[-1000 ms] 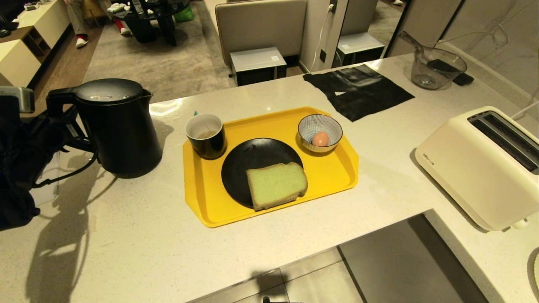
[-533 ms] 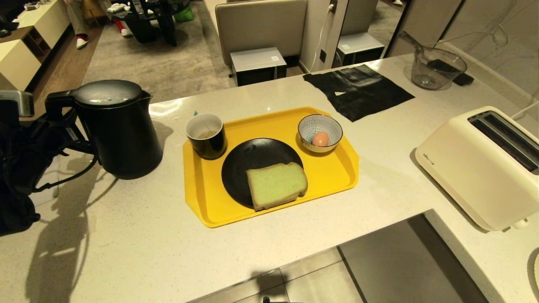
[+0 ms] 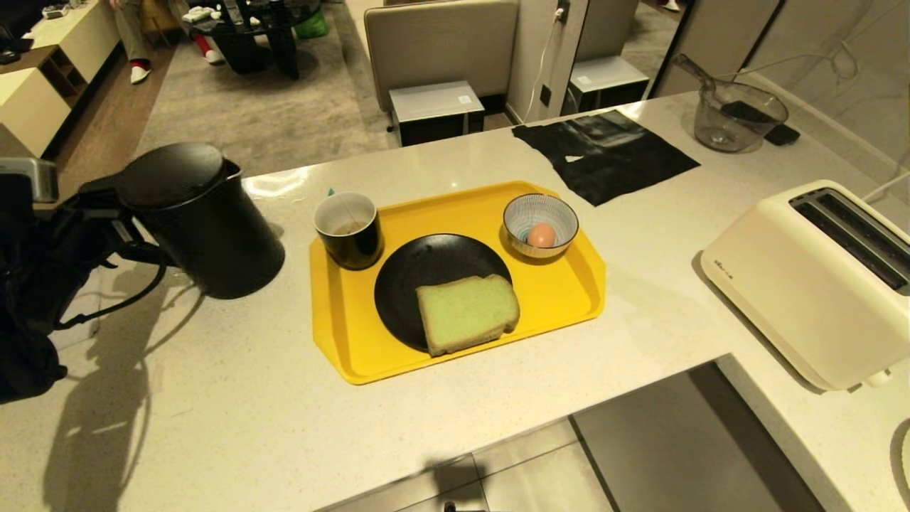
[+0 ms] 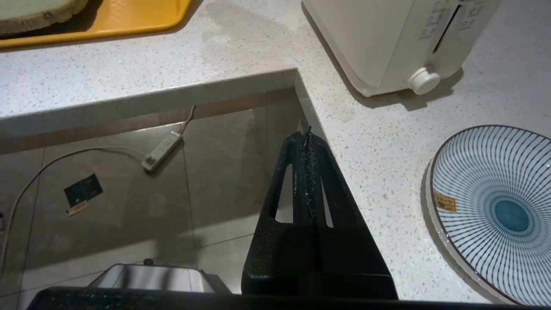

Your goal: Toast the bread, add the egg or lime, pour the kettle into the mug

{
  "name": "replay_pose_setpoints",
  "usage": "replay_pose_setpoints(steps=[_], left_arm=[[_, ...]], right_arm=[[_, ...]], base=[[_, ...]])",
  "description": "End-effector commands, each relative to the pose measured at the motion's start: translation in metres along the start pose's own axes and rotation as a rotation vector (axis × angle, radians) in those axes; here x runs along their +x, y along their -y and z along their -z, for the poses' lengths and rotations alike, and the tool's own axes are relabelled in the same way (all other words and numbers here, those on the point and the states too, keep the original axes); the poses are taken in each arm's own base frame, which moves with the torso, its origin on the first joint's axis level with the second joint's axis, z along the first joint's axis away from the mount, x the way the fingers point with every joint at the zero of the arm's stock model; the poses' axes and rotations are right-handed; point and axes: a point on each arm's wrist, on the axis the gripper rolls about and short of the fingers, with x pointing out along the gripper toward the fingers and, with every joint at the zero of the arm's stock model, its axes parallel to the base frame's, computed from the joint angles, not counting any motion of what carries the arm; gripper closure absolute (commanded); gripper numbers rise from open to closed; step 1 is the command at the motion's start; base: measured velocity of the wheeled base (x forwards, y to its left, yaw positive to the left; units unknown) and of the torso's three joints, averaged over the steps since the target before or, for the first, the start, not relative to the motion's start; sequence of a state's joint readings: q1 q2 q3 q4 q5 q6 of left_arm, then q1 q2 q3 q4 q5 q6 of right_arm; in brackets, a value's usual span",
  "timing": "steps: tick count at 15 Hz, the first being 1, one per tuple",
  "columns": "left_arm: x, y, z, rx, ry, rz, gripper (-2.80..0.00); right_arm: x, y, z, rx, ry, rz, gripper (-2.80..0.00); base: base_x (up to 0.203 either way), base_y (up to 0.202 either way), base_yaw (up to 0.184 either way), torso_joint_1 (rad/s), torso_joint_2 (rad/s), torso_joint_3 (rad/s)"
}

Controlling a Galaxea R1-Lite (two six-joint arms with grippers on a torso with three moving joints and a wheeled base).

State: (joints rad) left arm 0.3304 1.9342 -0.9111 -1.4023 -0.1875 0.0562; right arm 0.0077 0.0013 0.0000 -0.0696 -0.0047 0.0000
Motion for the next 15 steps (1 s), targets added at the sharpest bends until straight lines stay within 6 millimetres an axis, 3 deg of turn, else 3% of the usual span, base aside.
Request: replay_pose_setpoints(steps=[1,5,15], left_arm=[[-0.001,0.001,-0.001,0.002,0.010,0.014,-2.80],[-0.008,0.003,0.000,0.003,0.001,0.022,-2.80],[-0.058,0.021,-0.006,-0.017,-0.070,0.055,-2.80]], right_arm=[[0.002,0.000,0.008,0.000,-0.027,0.000,0.00],[0.002,0.000,0.008,0.000,-0.027,0.000,0.00],[0.002,0.000,0.008,0.000,-0.027,0.000,0.00]], base=[[0.000,0.000,0.000,0.000,0.00,0.000],[0.000,0.000,0.000,0.000,0.00,0.000],[0.000,0.000,0.000,0.000,0.00,0.000]])
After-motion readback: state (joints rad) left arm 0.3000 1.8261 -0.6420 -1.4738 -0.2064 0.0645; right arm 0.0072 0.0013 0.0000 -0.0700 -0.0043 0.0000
